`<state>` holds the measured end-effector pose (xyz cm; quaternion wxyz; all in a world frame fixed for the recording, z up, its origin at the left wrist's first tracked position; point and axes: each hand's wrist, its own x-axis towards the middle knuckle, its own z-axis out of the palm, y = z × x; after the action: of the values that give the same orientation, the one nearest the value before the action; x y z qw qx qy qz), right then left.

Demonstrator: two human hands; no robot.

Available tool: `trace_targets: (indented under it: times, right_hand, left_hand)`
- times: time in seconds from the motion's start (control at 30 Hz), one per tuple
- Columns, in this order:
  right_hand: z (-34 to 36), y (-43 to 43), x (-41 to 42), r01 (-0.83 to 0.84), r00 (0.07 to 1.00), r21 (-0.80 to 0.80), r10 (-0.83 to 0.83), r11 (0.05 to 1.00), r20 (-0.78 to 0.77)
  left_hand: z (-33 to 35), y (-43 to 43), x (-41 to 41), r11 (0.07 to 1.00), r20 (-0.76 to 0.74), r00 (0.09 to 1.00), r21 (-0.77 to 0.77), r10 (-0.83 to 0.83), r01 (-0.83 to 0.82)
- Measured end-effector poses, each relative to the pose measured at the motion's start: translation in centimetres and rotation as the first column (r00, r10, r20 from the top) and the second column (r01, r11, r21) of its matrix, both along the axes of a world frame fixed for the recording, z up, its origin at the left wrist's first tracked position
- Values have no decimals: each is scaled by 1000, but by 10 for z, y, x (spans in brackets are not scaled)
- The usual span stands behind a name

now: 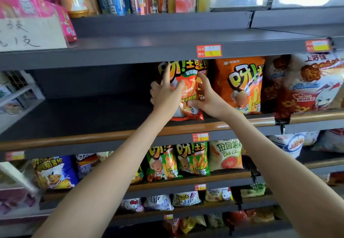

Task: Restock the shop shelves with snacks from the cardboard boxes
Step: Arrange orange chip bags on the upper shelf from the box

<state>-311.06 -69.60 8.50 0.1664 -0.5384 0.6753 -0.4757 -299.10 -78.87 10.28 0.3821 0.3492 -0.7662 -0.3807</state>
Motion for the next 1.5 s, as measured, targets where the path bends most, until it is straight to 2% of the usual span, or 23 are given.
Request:
trace_targets:
  times: [0.13, 0.3, 0.5, 0.67, 0.9, 1.07, 1.17, 1.37, 1.5]
  right_hand:
    - [3, -1, -4, -6, 1000, 0, 6, 1000, 19]
    - [1, -1, -13, -1, 1000, 27, 2, 1000, -19]
    - [-5, -3, -14, -3, 998, 36, 5, 999, -60]
    - [-17, 2, -12, -5, 999, -1, 5, 1000, -42]
    - [-31, 16, -18, 161, 978, -158, -179, 974, -109]
    - [-33, 22, -19, 213, 921, -165, -255, 963, -295]
    - [-38, 20, -15, 195, 888, -141, -236, 971, -395]
    - [-33, 18, -14, 273, 875, -56, -272, 960, -401]
    - [-35, 23, -2, 304, 879, -92, -317, 948, -358]
  left_hand:
    - [-6, -10, 17, 985, -36, 986, -66, -163, 160]
    - [-19, -20, 31, 968, -3, 974, -106, -227, 225]
    - [-28, -30, 30, 937, 205, 924, -68, -324, 344]
    - [-39, -28, 30, 923, 249, 923, -177, -294, 342]
    - [-46, -16, 23, 873, 245, 893, -228, -377, 431]
    - [-48, -9, 13, 885, 285, 908, -266, -306, 382]
    - [-54, -8, 12, 903, 306, 921, -275, -242, 329]
    - [-58, 0, 9, 912, 334, 929, -311, -157, 266]
    - [-53, 5, 11, 914, 387, 909, -292, -157, 282]
